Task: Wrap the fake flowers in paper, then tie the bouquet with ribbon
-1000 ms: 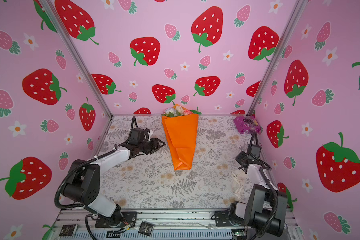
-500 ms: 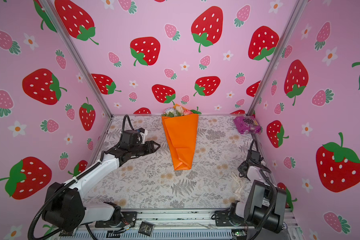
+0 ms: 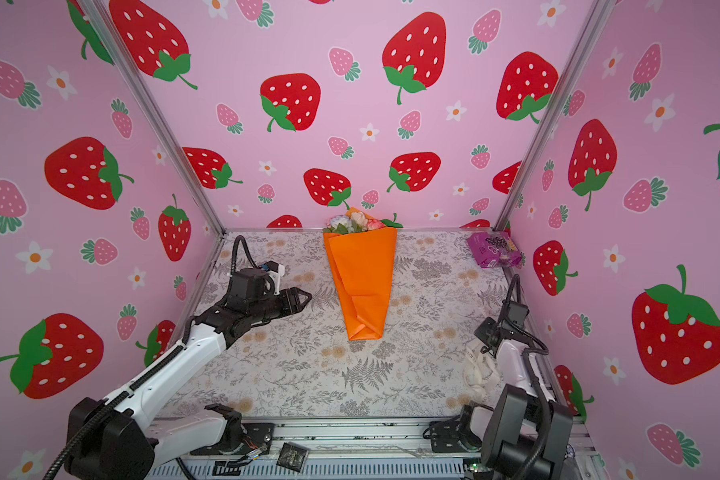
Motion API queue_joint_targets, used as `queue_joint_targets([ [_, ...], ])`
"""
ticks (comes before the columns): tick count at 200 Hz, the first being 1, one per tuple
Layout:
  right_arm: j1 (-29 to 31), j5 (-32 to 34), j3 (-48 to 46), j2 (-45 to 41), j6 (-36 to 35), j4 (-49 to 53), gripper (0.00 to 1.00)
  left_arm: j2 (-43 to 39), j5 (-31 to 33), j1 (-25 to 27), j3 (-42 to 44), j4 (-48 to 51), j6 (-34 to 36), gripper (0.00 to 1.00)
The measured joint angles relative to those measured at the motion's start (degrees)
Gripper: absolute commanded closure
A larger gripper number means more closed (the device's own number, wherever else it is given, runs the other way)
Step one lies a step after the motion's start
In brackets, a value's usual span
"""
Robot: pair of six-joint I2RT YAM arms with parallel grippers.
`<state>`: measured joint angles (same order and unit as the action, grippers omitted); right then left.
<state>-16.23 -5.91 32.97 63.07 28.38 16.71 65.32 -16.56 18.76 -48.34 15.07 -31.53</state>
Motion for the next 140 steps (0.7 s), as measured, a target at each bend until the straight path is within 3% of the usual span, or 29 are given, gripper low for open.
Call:
queue_joint_targets([
  [19, 2.3, -8.5, 4.8, -3.6, -0.9, 1.4, 1.00, -2.3, 0.1, 0.0, 0.1, -0.3, 0.1, 0.30],
  [36, 7.9, -16.3, 9.7, -4.5, -1.6, 1.6, 1.00, -3.8, -0.9, 0.0, 0.8, -1.8, -0.1, 0.28],
  [71, 28.7, -27.8, 17.6, -3.7, -2.2, 0.6, 1.00, -3.4, -7.0, 0.4, 2.0, -5.5, -1.3, 0.27],
  [98, 40.1, -31.3, 19.6, -2.6, -1.9, -2.3, 1.00, -2.3, -12.1, 2.3, 2.0, -8.7, -2.8, 0.25],
  [140, 48.1, -33.0, 19.8, 3.0, -2.0, -5.4, 1.00, 1.5, -16.5, 7.3, 1.9, -12.9, -5.0, 0.23],
])
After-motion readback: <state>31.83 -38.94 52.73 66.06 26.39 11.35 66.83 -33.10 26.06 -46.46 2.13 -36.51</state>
